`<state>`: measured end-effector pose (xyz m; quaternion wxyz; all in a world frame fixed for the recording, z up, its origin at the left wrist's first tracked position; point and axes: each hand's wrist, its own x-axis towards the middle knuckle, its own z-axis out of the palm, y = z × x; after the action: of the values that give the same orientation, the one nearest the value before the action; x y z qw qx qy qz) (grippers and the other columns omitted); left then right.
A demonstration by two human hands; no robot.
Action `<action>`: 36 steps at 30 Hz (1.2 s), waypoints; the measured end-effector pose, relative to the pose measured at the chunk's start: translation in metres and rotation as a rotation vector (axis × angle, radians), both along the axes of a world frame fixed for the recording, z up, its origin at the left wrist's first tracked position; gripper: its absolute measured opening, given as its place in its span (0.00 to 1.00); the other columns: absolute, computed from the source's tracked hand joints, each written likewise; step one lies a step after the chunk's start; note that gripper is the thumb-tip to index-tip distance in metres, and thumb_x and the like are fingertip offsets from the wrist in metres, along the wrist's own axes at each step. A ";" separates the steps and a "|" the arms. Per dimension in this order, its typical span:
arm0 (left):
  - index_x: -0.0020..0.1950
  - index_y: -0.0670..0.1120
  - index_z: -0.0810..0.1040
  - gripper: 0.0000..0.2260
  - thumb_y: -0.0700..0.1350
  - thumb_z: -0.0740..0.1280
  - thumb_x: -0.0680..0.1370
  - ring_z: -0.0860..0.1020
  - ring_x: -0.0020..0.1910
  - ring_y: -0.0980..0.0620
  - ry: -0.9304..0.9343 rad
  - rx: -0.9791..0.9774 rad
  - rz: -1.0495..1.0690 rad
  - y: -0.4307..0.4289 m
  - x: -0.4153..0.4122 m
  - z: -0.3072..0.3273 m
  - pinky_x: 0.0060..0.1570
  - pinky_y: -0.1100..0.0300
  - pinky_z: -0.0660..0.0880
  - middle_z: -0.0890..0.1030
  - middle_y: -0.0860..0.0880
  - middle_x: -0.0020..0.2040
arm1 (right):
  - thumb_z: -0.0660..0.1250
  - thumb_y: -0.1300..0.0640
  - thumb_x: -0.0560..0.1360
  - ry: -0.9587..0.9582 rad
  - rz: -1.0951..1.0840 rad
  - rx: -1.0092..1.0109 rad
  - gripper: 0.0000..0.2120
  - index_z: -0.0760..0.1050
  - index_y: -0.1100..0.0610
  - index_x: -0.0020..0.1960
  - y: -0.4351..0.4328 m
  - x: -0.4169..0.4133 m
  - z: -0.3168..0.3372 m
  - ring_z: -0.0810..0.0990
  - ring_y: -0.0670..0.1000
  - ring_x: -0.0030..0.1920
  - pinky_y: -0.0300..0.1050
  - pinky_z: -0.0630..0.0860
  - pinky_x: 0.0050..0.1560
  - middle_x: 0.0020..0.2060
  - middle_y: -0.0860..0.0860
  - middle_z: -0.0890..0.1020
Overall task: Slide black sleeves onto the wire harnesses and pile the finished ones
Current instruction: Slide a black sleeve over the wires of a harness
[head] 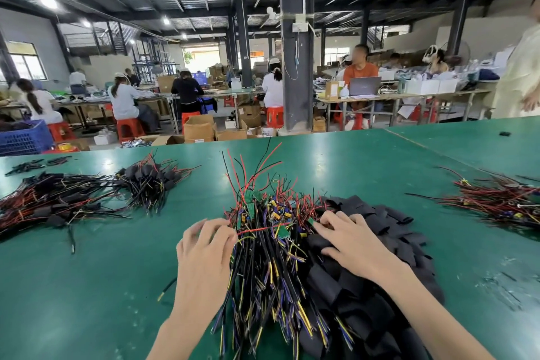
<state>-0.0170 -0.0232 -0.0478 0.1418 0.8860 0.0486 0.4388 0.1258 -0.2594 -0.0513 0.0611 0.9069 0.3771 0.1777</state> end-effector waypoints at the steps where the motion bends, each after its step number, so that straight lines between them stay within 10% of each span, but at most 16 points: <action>1: 0.44 0.47 0.79 0.13 0.48 0.55 0.78 0.73 0.50 0.46 -0.008 -0.013 -0.003 -0.002 0.000 -0.001 0.50 0.51 0.69 0.80 0.54 0.49 | 0.59 0.41 0.77 -0.007 -0.024 -0.005 0.27 0.60 0.51 0.72 0.000 0.000 -0.001 0.63 0.52 0.64 0.50 0.62 0.60 0.63 0.48 0.65; 8: 0.53 0.44 0.79 0.20 0.24 0.67 0.68 0.70 0.43 0.56 0.042 -0.026 -0.079 -0.003 0.002 -0.010 0.49 0.59 0.62 0.78 0.53 0.40 | 0.51 0.41 0.79 -0.002 -0.081 0.036 0.23 0.66 0.53 0.68 0.001 -0.003 0.000 0.64 0.51 0.63 0.49 0.60 0.60 0.58 0.49 0.69; 13: 0.46 0.46 0.80 0.04 0.39 0.67 0.77 0.72 0.42 0.58 0.000 -0.289 -0.210 -0.012 0.000 -0.004 0.51 0.51 0.68 0.77 0.59 0.40 | 0.58 0.42 0.78 -0.007 -0.028 0.351 0.20 0.68 0.50 0.66 -0.004 -0.010 0.010 0.70 0.49 0.61 0.45 0.61 0.59 0.57 0.46 0.72; 21: 0.38 0.53 0.75 0.13 0.38 0.62 0.80 0.71 0.36 0.57 0.044 -0.554 -0.400 -0.019 -0.007 0.003 0.40 0.62 0.67 0.78 0.54 0.38 | 0.68 0.55 0.76 0.020 0.172 0.691 0.14 0.75 0.59 0.59 0.010 -0.030 0.010 0.72 0.49 0.51 0.45 0.65 0.55 0.51 0.51 0.77; 36: 0.37 0.45 0.77 0.11 0.36 0.64 0.79 0.59 0.24 0.55 0.162 -0.342 -0.404 -0.017 -0.006 0.002 0.29 0.66 0.57 0.69 0.56 0.25 | 0.69 0.59 0.74 0.142 0.203 0.840 0.15 0.75 0.58 0.60 0.011 -0.045 0.001 0.71 0.47 0.53 0.45 0.65 0.59 0.53 0.50 0.77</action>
<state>-0.0231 -0.0397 -0.0457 0.3698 0.8731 -0.0445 0.3146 0.0808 -0.2483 -0.0508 -0.3567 0.8213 0.3627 0.2581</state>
